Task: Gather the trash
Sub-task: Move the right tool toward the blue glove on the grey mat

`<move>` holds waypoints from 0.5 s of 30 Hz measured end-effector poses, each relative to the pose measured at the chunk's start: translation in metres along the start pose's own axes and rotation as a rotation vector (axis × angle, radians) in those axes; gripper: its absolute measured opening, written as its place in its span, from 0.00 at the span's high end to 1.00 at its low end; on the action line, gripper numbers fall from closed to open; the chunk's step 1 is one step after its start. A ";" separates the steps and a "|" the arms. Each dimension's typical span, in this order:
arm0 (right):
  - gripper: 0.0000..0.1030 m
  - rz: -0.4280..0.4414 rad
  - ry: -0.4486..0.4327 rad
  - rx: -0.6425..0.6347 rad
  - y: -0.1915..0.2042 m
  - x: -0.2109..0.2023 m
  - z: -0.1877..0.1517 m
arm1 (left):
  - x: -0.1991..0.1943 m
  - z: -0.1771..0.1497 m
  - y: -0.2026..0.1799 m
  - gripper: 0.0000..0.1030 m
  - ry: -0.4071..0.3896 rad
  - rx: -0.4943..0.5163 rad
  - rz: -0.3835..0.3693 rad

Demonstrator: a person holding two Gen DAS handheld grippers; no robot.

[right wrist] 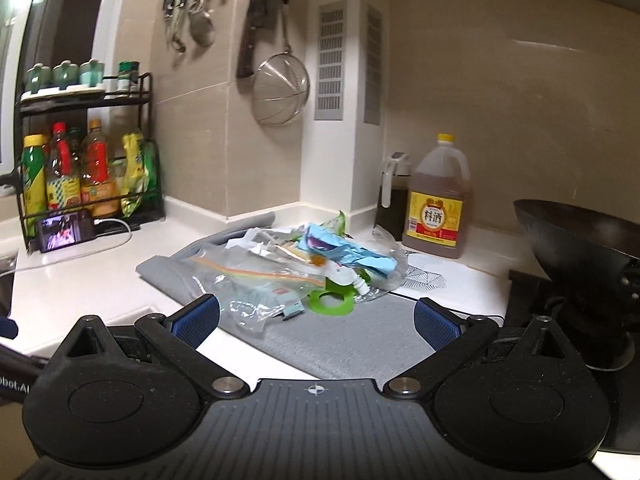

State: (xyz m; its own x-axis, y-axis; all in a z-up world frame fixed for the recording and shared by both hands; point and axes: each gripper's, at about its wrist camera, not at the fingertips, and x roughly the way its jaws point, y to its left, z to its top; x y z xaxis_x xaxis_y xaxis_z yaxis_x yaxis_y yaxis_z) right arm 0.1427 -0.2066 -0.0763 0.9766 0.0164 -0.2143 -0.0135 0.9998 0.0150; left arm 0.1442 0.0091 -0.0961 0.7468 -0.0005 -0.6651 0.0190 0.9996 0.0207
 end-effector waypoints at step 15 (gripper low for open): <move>0.00 0.030 0.028 0.037 -0.001 0.000 -0.005 | -0.002 0.000 -0.002 0.00 -0.017 0.011 0.011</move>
State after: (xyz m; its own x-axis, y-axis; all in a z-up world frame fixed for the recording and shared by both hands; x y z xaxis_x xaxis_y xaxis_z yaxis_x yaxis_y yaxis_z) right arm 0.1418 -0.2077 -0.0811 0.9695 0.0476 -0.2406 -0.0347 0.9977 0.0575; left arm 0.1427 0.0075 -0.0949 0.7580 0.0102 -0.6521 0.0178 0.9992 0.0363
